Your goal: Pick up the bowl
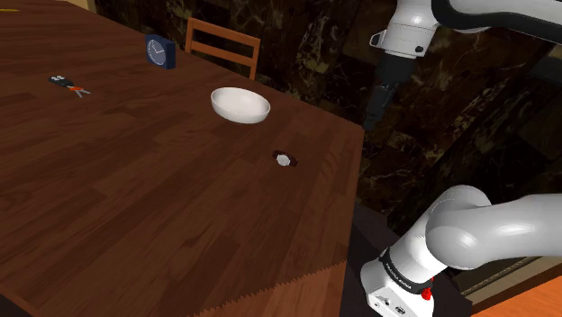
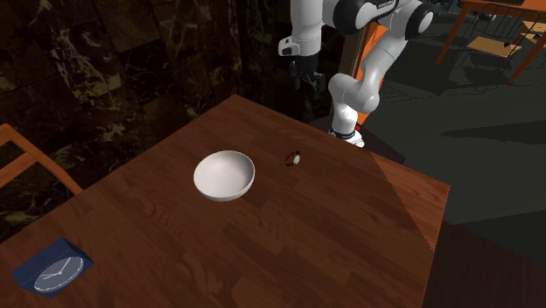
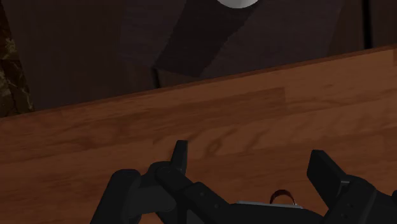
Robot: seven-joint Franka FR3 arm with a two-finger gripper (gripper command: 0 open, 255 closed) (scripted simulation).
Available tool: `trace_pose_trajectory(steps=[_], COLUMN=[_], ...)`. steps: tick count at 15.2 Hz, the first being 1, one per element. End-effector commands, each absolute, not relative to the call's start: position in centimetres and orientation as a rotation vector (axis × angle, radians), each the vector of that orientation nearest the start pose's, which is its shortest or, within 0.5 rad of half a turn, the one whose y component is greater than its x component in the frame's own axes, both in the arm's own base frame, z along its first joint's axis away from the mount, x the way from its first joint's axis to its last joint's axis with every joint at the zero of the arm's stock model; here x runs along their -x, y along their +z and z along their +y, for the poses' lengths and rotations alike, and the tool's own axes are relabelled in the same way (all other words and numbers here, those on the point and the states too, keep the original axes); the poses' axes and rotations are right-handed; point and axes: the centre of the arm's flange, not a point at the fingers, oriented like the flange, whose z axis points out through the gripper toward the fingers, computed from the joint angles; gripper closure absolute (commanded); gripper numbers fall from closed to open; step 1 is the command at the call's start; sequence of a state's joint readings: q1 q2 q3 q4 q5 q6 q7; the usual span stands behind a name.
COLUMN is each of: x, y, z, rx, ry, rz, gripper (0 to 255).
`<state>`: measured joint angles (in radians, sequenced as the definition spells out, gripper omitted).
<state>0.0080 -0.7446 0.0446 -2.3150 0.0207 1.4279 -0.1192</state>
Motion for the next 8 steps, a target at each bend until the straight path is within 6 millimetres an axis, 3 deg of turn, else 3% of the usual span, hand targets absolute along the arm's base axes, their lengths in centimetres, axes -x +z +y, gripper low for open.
trace_pose_trajectory(steps=[1,8], x=[-30.2,-38.3], y=[58.5,56.8], z=[2.2,6.5], rx=[3.127,3.148], ry=[0.225,0.222], rz=[-0.25,-0.289], gripper=[0,0])
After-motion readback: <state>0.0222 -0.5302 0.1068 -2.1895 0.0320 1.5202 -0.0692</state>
